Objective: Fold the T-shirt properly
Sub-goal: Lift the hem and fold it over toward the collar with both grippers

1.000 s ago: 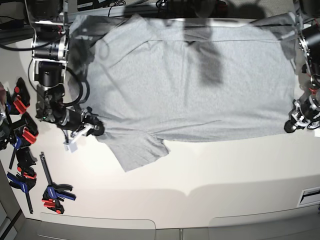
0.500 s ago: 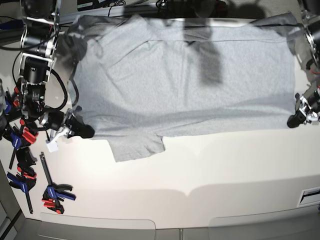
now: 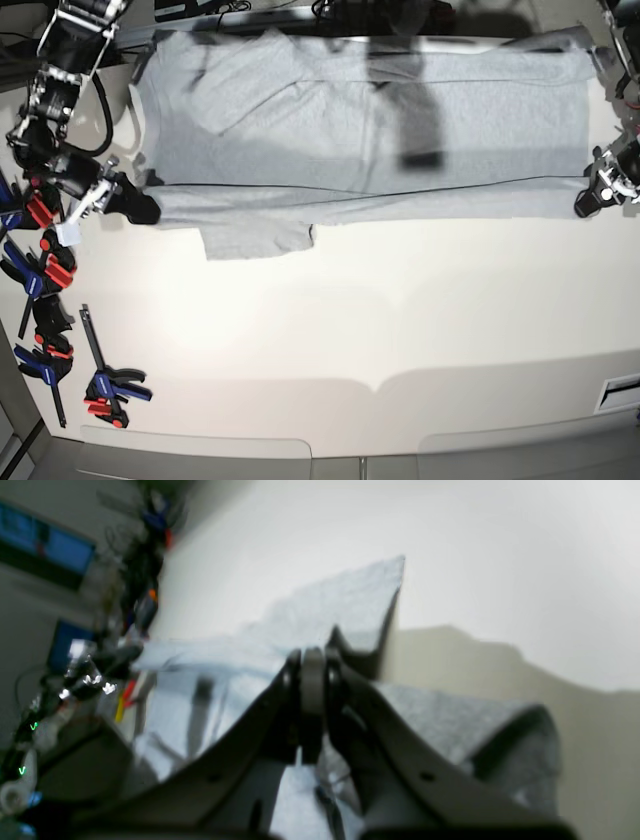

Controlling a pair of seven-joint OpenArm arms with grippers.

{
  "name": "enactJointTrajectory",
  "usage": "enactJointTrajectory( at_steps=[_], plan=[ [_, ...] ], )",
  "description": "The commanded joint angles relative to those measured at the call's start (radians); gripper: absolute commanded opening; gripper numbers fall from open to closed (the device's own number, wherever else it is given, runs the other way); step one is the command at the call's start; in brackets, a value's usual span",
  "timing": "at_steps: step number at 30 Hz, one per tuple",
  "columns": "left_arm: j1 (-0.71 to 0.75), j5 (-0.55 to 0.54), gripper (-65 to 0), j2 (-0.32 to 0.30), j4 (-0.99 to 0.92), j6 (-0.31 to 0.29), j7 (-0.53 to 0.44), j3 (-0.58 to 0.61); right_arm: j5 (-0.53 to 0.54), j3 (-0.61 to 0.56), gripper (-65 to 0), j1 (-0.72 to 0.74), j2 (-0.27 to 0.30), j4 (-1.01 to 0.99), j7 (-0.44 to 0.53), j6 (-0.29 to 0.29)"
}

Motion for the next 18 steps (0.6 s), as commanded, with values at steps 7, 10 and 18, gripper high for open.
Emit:
enactJointTrajectory(
  at_steps=[7,10,18],
  plan=[
    [0.113,-0.019,-65.0,-0.029,0.042,-0.009,-0.011,-0.026,0.031,0.085,-65.0,-0.093,0.004,0.064,-0.033,0.009],
    [0.127,-0.019,-65.0,-0.027,0.042,-0.009,-0.010,-0.026,0.020,0.085,-65.0,-0.129,-0.004,0.062,-0.031,0.009],
    [0.127,-0.016,-65.0,-0.027,0.042,-0.009,0.035,-0.026,-0.126,0.085,-65.0,-0.153,-0.089,0.059,0.009,0.009]
  ],
)
